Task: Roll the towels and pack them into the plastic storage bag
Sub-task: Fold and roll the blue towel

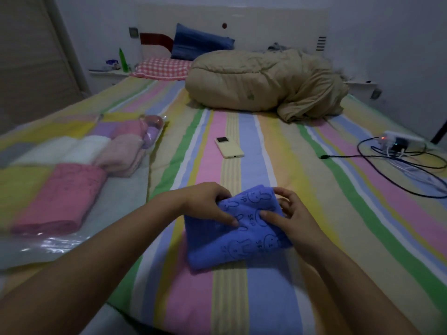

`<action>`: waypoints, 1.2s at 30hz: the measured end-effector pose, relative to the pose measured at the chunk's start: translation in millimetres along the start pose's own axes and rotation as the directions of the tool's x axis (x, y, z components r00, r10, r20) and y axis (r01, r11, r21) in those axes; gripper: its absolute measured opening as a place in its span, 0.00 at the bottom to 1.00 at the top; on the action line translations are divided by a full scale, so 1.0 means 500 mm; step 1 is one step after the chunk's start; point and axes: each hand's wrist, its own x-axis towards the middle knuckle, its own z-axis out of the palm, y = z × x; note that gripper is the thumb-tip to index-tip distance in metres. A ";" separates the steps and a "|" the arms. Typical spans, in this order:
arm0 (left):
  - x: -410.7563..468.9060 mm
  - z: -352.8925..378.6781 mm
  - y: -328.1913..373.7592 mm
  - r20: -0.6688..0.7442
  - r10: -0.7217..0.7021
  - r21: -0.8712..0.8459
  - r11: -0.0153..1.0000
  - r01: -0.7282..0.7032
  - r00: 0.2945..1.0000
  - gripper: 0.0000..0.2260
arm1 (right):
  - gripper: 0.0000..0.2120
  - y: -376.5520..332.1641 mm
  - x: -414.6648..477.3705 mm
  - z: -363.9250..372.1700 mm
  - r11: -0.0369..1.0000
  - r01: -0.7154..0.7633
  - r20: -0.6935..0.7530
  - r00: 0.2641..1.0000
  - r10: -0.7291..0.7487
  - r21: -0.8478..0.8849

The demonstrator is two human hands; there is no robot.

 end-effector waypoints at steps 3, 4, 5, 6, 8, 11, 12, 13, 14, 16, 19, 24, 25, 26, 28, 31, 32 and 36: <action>-0.099 -0.024 -0.007 -0.171 0.032 -0.181 0.982 -0.064 0.985 0.22 | 0.23 -0.038 0.018 0.032 0.999 0.028 0.111 0.993 -0.030 0.015; -0.132 -0.029 -0.010 -0.212 0.027 -0.233 0.970 -0.077 0.977 0.22 | 0.23 -0.052 0.023 0.050 0.999 0.031 0.164 0.986 -0.033 0.016; -0.161 -0.030 -0.016 -0.235 0.009 -0.273 0.959 -0.075 0.972 0.21 | 0.24 -0.066 0.028 0.071 0.999 0.031 0.220 0.975 -0.032 0.007; -0.189 -0.027 -0.024 -0.246 -0.019 -0.311 0.948 -0.060 0.969 0.21 | 0.26 -0.079 0.032 0.094 0.999 0.032 0.271 0.962 -0.028 -0.007; -0.238 -0.015 -0.045 -0.257 -0.094 -0.397 0.918 -0.017 0.962 0.20 | 0.28 -0.094 0.039 0.144 0.998 0.036 0.339 0.941 -0.016 -0.052; -0.311 -0.005 -0.083 -0.299 -0.217 -0.563 0.827 0.012 0.929 0.14 | 0.24 -0.097 0.045 0.215 0.995 0.034 0.405 0.914 0.007 -0.094; -0.340 -0.005 -0.091 -0.300 -0.246 -0.618 0.786 0.009 0.922 0.17 | 0.22 -0.093 0.046 0.237 0.994 0.031 0.435 0.900 0.016 -0.100; -0.370 -0.002 -0.101 -0.294 -0.263 -0.656 0.755 0.006 0.919 0.21 | 0.20 -0.090 0.045 0.260 0.994 0.028 0.472 0.881 0.024 -0.102; -0.402 0.000 -0.111 -0.286 -0.269 -0.678 0.735 0.003 0.920 0.23 | 0.19 -0.088 0.041 0.286 0.995 0.028 0.507 0.862 0.027 -0.100; -0.467 0.006 -0.134 -0.295 -0.272 -0.696 0.718 -0.011 0.916 0.20 | 0.14 -0.085 0.027 0.344 0.992 0.080 0.514 0.857 -0.016 -0.102; -0.562 0.018 -0.165 -0.351 -0.334 -0.653 0.757 0.027 0.875 0.16 | 0.07 -0.072 0.000 0.422 0.901 0.389 0.416 0.864 -0.283 -0.193; -0.679 0.034 -0.224 -0.185 -0.479 -0.753 0.630 0.189 0.858 0.20 | 0.11 -0.031 -0.068 0.495 0.506 0.750 0.572 0.656 -0.492 -0.425; -0.696 0.040 -0.235 -0.169 -0.496 -0.763 0.612 0.205 0.852 0.20 | 0.14 -0.021 -0.078 0.505 0.449 0.764 0.599 0.644 -0.476 -0.464; -0.710 0.046 -0.243 -0.167 -0.516 -0.773 0.597 0.213 0.840 0.19 | 0.16 -0.010 -0.084 0.514 0.382 0.778 0.622 0.628 -0.467 -0.499; -0.734 0.062 -0.257 -0.187 -0.564 -0.814 0.548 0.194 0.805 0.19 | 0.20 0.018 -0.086 0.531 0.230 0.797 0.677 0.598 -0.428 -0.559; -0.761 0.085 -0.270 -0.200 -0.641 -0.894 0.429 0.130 0.741 0.18 | 0.25 0.046 -0.081 0.549 0.084 0.777 0.715 0.610 -0.341 -0.623; -0.767 0.092 -0.274 -0.204 -0.663 -0.910 0.399 0.110 0.720 0.17 | 0.26 0.050 -0.080 0.555 0.072 0.768 0.712 0.620 -0.330 -0.636; -0.777 0.115 -0.282 -0.222 -0.705 -0.956 0.293 -0.008 0.673 0.18 | 0.26 0.042 -0.081 0.581 0.033 0.768 0.726 0.618 -0.301 -0.640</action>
